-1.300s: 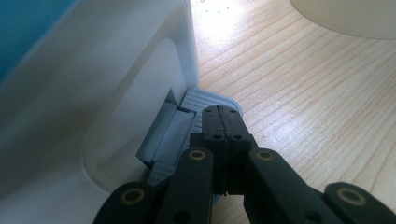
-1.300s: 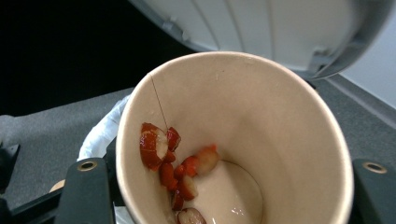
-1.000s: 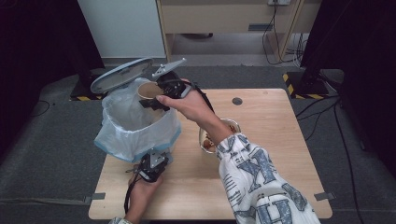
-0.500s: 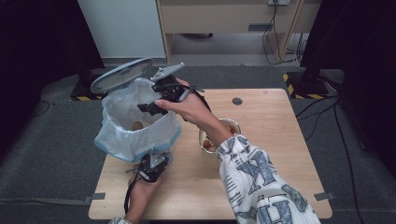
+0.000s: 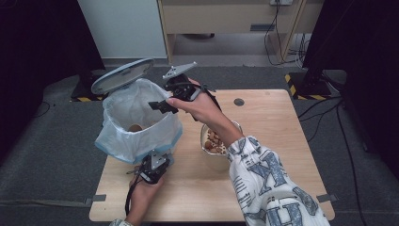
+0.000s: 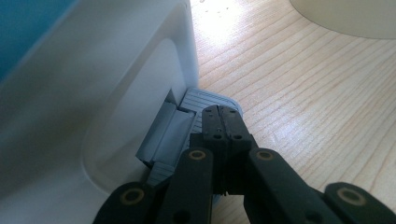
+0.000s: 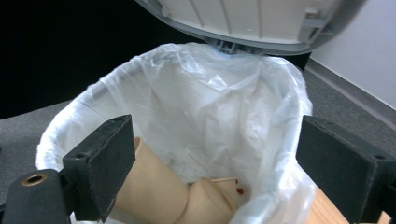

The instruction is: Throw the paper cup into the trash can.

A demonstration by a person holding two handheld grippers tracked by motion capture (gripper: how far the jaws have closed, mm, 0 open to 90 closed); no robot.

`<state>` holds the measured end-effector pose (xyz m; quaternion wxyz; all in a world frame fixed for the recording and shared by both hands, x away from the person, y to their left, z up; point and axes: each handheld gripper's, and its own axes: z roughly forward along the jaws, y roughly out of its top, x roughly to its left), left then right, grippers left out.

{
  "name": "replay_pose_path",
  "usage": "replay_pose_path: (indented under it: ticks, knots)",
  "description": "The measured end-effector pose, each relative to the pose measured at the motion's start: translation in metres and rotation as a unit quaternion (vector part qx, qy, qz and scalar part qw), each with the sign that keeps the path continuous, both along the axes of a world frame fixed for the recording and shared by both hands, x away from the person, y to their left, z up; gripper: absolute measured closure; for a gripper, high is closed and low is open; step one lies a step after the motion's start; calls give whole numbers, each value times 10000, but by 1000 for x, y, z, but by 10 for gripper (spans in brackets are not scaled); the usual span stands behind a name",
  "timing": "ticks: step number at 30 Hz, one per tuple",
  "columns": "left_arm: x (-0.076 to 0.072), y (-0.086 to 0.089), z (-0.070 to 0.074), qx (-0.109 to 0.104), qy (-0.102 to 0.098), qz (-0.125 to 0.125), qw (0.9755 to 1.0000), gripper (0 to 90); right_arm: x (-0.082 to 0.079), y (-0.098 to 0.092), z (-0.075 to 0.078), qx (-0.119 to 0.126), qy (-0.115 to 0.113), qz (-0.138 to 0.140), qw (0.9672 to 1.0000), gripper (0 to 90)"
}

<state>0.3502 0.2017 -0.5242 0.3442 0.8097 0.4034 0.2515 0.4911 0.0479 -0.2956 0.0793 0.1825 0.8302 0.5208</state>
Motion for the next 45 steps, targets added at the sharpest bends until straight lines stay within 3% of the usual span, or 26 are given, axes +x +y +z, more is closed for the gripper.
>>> replay_pose_path:
  ticks: [14, 22, 45]
  knots:
    - [0, 0, 0, -12, -2, -6, 10000, 893, 5, -16, -6, -118, 110, -203, 9997, 84]
    - [0, 0, 0, -16, 3, -5, 10000, 893, 4, -28, -6, -45, 123, -247, 9996, 80]
    - [0, 0, 0, -16, 6, -6, 10000, 892, 11, -90, -8, 48, 128, -786, 9968, 84]
